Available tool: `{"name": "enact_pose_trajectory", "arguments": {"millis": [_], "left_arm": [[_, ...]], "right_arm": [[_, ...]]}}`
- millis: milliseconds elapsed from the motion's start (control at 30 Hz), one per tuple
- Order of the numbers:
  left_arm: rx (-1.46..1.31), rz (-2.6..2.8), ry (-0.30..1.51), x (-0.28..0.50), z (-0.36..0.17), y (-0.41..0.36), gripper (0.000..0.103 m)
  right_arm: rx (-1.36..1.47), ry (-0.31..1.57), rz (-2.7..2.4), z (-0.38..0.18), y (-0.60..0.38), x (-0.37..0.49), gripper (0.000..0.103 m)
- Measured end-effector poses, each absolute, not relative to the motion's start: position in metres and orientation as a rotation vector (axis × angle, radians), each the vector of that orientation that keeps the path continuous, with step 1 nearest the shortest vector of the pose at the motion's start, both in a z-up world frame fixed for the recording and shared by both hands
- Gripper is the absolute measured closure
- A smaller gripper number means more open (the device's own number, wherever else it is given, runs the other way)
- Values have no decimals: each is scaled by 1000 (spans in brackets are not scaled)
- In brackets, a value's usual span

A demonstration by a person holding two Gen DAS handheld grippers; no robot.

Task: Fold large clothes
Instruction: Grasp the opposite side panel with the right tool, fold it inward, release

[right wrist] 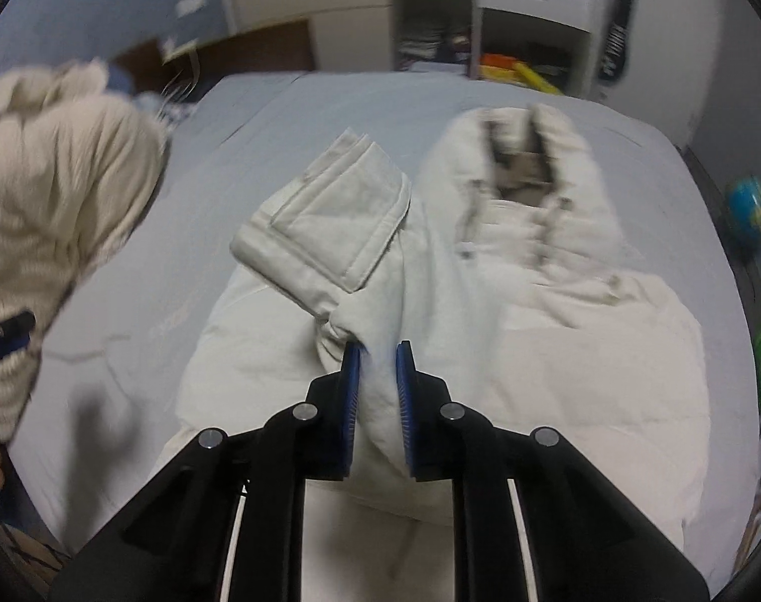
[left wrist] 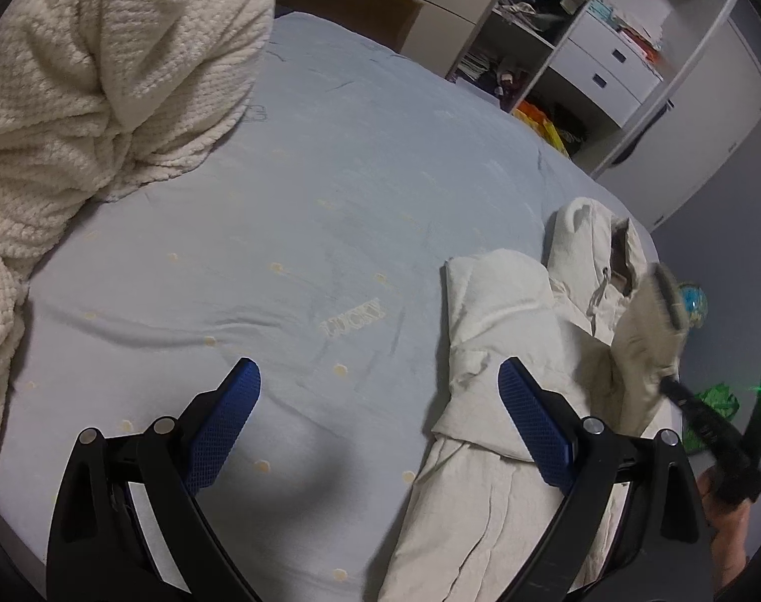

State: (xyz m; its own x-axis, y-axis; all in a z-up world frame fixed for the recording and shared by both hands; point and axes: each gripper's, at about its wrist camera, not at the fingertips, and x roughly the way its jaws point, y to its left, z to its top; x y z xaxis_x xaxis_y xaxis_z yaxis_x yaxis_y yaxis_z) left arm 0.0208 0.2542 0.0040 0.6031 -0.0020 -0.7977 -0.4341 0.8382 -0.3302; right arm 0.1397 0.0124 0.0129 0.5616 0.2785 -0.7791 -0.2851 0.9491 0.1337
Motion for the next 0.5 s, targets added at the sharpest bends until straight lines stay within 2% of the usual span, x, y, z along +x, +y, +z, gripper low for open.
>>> {"name": "enact_pose_trajectory", "arguments": {"millis": [233, 500], "left_arm": [[-473, 213, 932, 39, 0, 222, 11], [-401, 151, 971, 60, -7, 179, 11]], "right_arm": [[121, 918, 262, 14, -72, 135, 91], [339, 1000, 153, -28, -160, 128, 91]]}}
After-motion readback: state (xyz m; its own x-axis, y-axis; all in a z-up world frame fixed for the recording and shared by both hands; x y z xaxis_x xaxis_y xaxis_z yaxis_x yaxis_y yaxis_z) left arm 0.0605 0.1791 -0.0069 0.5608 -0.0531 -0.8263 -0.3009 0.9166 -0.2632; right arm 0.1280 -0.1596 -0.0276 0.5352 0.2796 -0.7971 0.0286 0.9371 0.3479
